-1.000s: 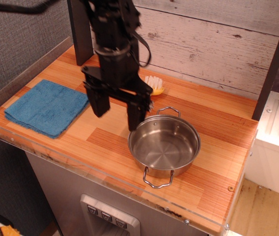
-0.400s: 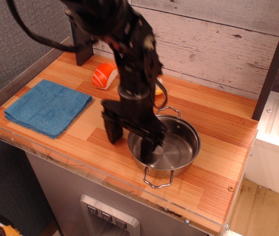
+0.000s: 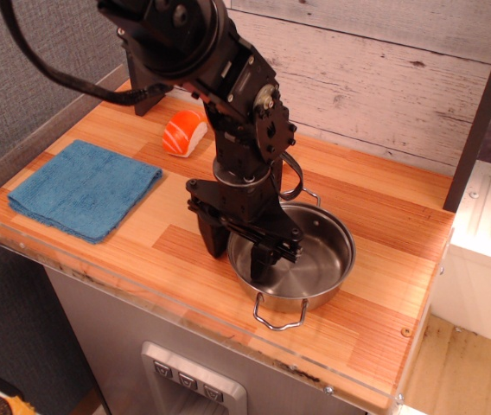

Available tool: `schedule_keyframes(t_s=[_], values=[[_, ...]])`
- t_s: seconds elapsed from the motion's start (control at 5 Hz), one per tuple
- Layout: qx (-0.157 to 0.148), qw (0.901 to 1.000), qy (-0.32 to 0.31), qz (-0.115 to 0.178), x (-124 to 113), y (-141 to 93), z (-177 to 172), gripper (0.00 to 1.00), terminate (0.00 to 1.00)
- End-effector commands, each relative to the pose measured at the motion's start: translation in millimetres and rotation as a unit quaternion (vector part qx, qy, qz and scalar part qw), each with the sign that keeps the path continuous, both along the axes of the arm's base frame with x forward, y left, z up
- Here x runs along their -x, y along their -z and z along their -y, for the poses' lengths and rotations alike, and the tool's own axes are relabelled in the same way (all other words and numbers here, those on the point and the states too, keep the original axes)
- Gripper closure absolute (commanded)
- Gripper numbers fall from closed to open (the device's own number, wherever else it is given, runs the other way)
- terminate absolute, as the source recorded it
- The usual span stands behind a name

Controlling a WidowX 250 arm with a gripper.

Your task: Place the pot on top of the napkin.

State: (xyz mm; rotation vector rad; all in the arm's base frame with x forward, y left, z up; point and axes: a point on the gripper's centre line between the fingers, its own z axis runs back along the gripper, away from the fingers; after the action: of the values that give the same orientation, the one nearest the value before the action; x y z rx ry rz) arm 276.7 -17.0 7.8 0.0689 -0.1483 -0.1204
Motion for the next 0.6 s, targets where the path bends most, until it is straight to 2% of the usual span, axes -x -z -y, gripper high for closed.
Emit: schedule_keyframes(t_s=[0.0, 0.4], values=[[0.005, 1.0000, 0.004, 0.007, -0.6, -2.4, -0.7, 1.00, 0.00], [0.017, 0.9998, -0.001, 0.009, 0.1, -8.7, -3.4, 1.00, 0.00]])
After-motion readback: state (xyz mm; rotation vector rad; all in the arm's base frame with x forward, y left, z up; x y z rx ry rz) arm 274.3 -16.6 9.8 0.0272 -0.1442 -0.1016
